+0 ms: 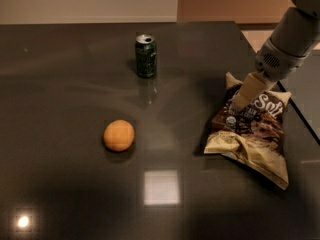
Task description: Move brown chip bag near green can
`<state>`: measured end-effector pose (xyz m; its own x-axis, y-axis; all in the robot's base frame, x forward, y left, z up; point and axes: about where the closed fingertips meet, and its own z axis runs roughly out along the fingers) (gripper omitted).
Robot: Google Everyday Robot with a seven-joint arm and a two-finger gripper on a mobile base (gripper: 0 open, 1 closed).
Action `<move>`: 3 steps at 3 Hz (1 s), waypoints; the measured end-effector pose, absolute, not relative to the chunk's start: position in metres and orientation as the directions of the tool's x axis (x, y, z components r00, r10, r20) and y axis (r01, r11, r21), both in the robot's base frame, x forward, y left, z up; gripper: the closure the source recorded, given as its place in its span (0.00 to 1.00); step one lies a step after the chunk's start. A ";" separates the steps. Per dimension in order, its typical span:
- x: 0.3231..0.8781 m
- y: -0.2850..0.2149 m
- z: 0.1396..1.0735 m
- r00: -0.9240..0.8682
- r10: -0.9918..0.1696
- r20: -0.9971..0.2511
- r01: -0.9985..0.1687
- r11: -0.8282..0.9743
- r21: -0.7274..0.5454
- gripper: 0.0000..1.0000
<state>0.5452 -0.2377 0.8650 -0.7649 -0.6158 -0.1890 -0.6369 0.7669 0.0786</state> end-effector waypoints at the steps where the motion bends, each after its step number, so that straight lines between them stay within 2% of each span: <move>1: 0.546 -0.235 0.866 -0.758 -0.625 -0.185 -0.645 0.760 0.078 0.59; 2: 0.548 -0.228 0.875 -0.744 -0.636 -0.205 -0.660 0.748 0.077 0.82; 3: 0.557 -0.216 0.895 -0.712 -0.659 -0.242 -0.690 0.722 0.061 1.00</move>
Offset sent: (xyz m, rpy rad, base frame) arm -0.0002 0.0148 0.0246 0.0212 -0.0182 0.0497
